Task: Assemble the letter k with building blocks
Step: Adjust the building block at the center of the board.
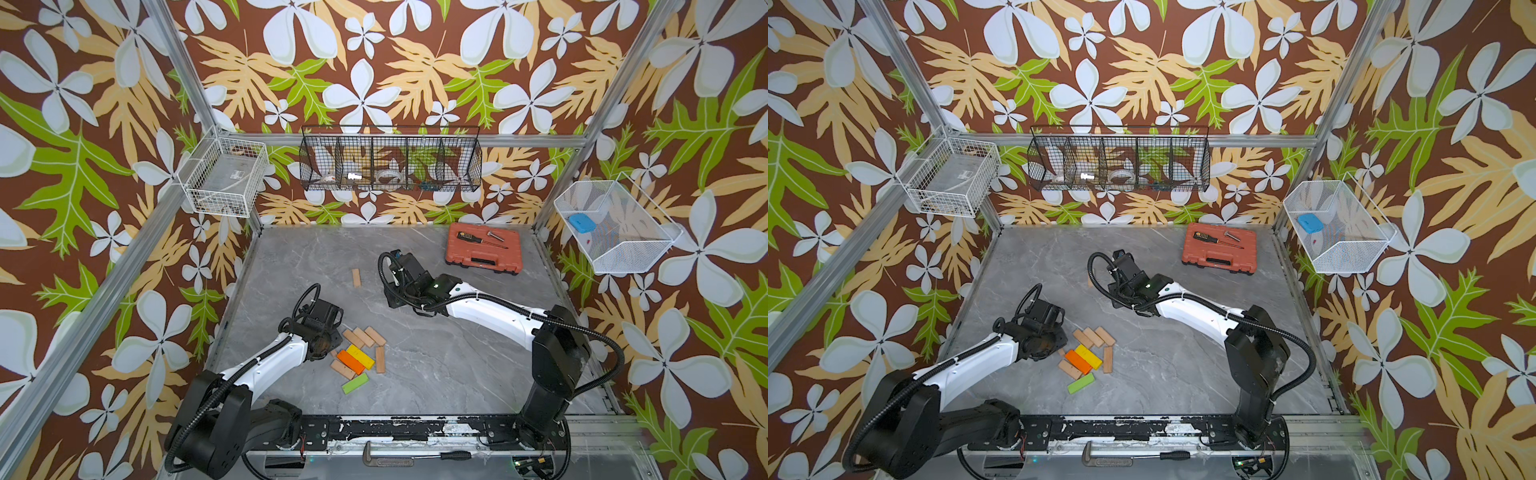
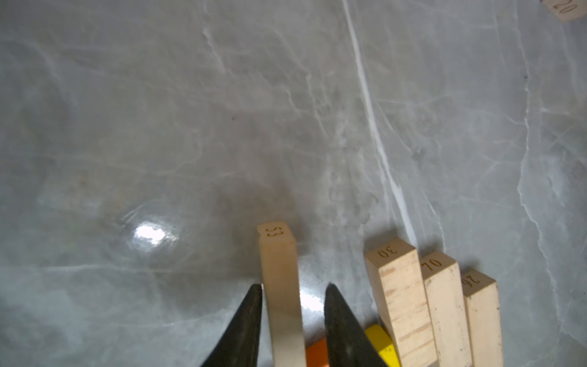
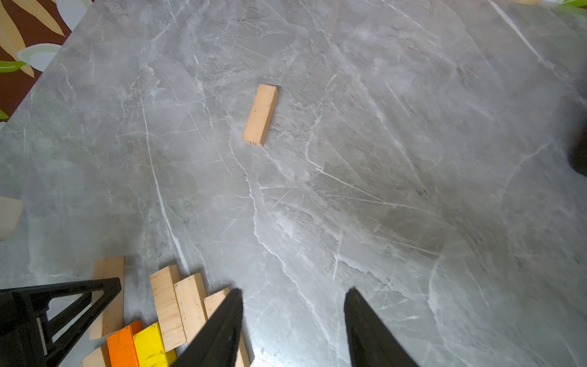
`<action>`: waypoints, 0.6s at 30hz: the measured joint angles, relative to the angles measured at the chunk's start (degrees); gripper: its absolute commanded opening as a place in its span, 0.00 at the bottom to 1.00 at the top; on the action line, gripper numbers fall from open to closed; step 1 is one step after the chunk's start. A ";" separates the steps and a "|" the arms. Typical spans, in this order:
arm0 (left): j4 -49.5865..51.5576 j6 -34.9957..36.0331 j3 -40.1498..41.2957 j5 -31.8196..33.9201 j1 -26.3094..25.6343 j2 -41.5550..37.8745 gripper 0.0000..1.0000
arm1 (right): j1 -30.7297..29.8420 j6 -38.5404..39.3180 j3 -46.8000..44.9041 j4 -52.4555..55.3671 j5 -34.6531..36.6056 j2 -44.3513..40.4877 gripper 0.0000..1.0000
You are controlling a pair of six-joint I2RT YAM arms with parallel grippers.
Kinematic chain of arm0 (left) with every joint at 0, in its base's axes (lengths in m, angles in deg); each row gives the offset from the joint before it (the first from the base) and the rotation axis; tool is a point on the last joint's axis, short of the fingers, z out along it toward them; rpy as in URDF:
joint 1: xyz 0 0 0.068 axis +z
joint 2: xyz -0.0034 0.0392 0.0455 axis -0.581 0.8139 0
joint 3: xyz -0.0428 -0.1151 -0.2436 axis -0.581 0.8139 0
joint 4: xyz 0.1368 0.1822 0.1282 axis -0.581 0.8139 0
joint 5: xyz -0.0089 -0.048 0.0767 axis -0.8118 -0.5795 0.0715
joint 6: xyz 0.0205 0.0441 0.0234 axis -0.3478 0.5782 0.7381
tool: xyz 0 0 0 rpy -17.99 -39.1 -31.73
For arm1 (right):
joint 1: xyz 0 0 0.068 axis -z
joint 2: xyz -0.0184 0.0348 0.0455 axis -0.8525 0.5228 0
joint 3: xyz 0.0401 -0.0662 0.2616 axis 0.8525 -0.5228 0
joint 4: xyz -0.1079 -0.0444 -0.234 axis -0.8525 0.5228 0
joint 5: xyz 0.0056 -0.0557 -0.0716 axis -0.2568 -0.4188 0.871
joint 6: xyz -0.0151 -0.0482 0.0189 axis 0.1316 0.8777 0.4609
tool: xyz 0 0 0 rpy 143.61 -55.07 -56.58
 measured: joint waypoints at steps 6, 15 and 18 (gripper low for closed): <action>-0.52 1.14 -3.37 -0.24 -0.35 3.32 0.41 | -0.02 -0.72 -1.36 -0.20 -0.11 0.00 0.54; -2.93 0.92 -6.78 -1.46 -3.61 6.10 0.46 | 0.00 -0.85 -2.40 -0.31 -0.07 0.00 0.54; -4.85 0.57 -7.06 -1.46 -4.70 7.06 0.46 | -0.02 -0.85 -2.69 -0.35 0.17 -0.17 0.54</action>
